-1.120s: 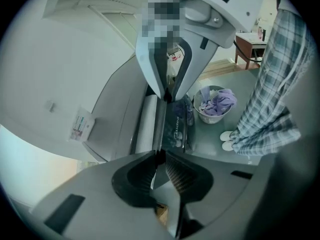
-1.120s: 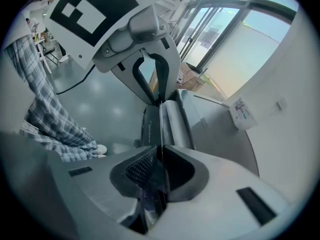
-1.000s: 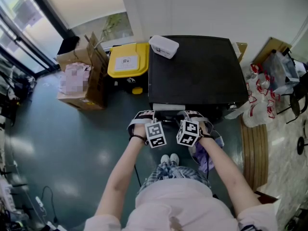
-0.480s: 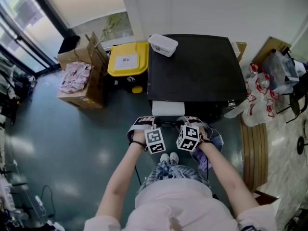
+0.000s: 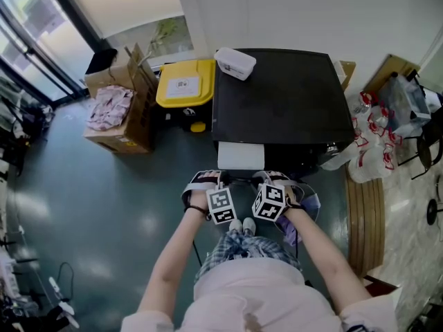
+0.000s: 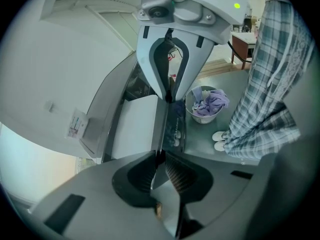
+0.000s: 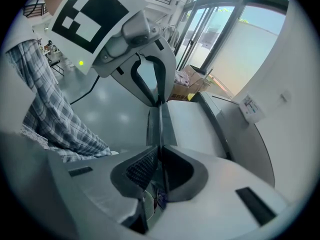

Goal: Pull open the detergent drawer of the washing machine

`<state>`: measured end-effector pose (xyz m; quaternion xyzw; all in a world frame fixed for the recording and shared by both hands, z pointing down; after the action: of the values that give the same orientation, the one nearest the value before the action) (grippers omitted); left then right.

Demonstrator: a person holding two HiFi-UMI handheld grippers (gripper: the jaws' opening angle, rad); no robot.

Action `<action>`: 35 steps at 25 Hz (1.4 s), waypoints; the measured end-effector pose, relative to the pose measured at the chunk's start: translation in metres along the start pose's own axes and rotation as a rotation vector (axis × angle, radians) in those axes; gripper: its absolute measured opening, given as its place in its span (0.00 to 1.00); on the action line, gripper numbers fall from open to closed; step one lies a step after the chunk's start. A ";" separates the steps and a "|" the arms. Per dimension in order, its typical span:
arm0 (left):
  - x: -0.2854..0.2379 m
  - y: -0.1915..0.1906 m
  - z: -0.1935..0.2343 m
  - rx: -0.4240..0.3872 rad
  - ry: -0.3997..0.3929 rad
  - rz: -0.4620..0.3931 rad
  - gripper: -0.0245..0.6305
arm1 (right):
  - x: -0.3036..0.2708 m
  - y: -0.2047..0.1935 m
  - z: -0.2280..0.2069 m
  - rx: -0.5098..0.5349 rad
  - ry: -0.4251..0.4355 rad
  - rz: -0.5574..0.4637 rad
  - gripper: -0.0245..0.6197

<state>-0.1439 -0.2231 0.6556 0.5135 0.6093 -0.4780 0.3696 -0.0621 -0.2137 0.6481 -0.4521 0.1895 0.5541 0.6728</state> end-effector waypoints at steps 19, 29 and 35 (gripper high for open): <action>0.008 -0.003 -0.033 -0.017 -0.002 -0.014 0.15 | 0.017 0.002 0.028 -0.019 -0.004 0.035 0.12; 0.016 -0.005 -0.059 -0.027 -0.012 -0.011 0.15 | 0.032 0.004 0.051 -0.017 0.007 0.035 0.12; 0.019 -0.006 -0.074 -0.027 -0.018 -0.014 0.15 | 0.040 0.004 0.064 -0.015 0.019 0.032 0.12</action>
<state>-0.1509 -0.1471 0.6584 0.4998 0.6160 -0.4769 0.3785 -0.0693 -0.1383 0.6496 -0.4592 0.1989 0.5620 0.6586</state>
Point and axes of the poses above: the fingertips, and each gripper's own axes: x backward along the fingers, z to its left, y out of its top, the point moved 3 cm from there along x, backward along the fingers, and after that the axes turned 14 degrees about -y, right-handed, at the moved point
